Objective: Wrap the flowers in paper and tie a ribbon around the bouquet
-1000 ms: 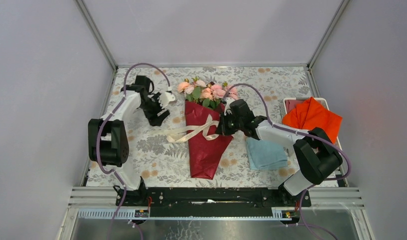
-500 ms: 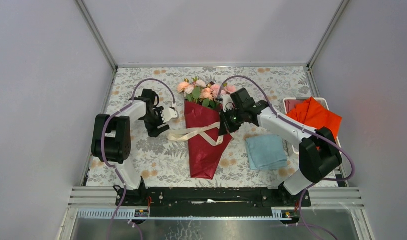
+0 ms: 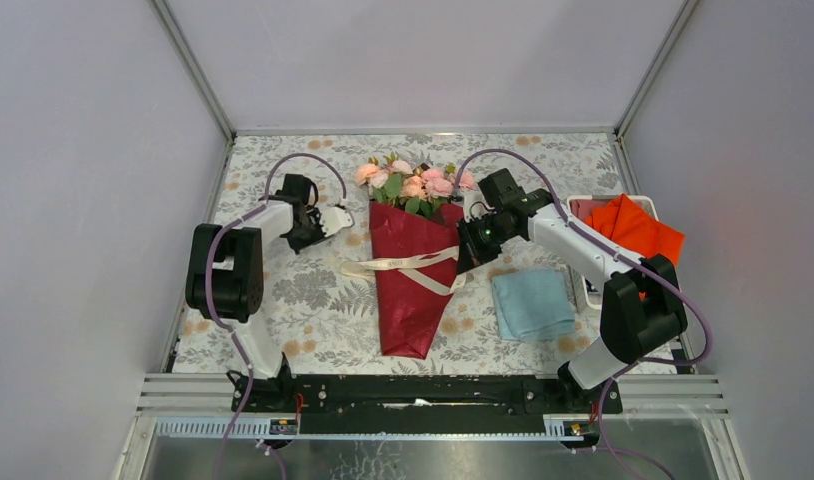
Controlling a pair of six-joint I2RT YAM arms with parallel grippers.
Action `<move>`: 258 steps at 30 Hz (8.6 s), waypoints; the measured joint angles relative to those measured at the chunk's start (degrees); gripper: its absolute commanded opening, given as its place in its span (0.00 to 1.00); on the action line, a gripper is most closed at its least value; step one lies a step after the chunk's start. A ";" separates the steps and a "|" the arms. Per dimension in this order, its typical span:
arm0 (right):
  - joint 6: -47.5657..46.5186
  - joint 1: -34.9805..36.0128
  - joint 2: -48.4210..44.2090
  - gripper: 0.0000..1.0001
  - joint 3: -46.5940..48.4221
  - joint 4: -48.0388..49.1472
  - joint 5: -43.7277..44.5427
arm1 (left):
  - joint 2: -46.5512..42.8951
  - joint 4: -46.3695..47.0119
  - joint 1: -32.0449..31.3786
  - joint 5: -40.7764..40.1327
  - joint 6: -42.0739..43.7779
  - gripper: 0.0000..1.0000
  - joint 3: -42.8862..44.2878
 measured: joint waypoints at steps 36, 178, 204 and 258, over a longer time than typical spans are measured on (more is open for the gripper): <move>0.11 0.00 0.24 0.00 -1.73 3.39 -1.57 | -5.99 2.60 -18.03 22.60 1.05 0.75 -5.68; 19.93 -12.15 -17.51 0.00 -15.43 37.24 11.13 | -18.27 -12.50 17.11 19.69 -22.05 0.00 15.21; -7.54 19.08 3.08 0.88 -3.06 57.81 5.60 | -26.40 -40.81 8.81 57.42 -32.81 0.00 47.84; 28.17 20.65 12.92 0.00 1.81 54.69 16.65 | -41.59 56.00 -11.52 31.43 -53.70 0.55 -42.03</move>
